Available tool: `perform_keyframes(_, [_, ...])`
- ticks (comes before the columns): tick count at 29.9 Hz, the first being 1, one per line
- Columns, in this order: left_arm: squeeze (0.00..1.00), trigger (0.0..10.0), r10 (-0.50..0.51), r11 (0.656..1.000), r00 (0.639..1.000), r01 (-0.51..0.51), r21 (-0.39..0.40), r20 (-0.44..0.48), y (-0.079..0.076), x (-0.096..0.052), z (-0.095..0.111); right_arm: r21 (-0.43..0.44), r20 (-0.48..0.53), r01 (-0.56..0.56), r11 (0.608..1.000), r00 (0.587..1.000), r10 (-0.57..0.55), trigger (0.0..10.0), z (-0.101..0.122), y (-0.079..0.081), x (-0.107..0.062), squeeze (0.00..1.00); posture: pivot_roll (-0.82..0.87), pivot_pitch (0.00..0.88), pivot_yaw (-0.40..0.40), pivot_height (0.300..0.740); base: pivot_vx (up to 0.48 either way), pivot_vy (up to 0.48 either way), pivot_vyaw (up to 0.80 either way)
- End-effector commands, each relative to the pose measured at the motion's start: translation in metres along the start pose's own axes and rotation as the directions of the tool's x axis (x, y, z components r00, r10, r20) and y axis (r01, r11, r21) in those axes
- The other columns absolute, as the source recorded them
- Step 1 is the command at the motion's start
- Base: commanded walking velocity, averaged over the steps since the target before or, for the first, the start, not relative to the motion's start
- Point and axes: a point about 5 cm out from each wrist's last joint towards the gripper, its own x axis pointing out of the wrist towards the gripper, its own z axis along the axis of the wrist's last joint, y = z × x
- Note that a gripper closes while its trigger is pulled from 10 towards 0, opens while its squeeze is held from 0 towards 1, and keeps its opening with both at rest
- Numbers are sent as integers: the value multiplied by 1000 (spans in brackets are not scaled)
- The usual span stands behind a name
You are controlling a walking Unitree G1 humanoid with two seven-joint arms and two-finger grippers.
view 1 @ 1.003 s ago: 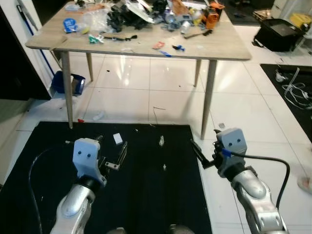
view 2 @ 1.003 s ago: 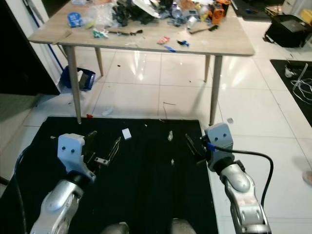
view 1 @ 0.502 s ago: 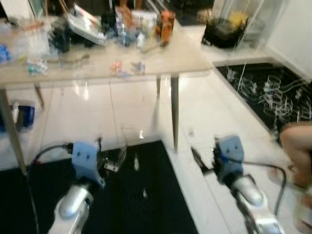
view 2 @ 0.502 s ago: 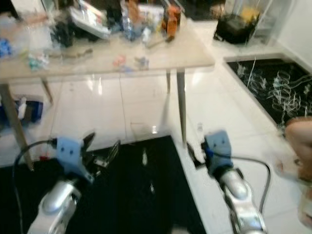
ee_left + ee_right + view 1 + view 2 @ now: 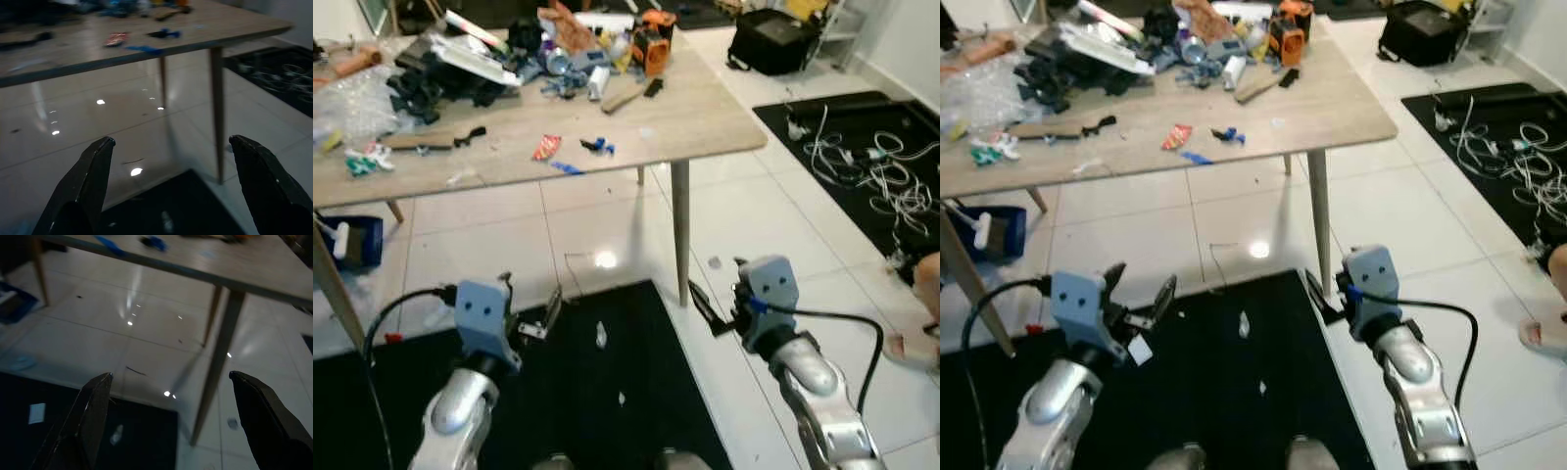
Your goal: Picking trash to rubbish bin
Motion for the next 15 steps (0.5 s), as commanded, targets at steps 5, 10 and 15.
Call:
perform_keyframes(5, [0, 10000, 11, 1000, 999, -11, 7, -35, 3, -3, -6, -8, -3, -31, 999, 1000, 31, 10000, -1, 6, 1, 0, -142, 26, -7, 740, 0, 0, 776])
perform_keyframes(10, [0, 10000, 10, 1000, 999, -9, 15, -39, 4, -2, -6, -11, -1, -34, 999, 999, 34, 10000, -1, 8, 2, 0, -144, 25, 0, 740, 0, 0, 775])
perform_keyframes(15, [0, 10000, 9, 1000, 999, -8, 23, -39, 4, -3, -6, -13, 0, -36, 999, 999, 36, 10000, -1, 9, 2, 0, -144, 23, 2, 740, 0, 0, 775])
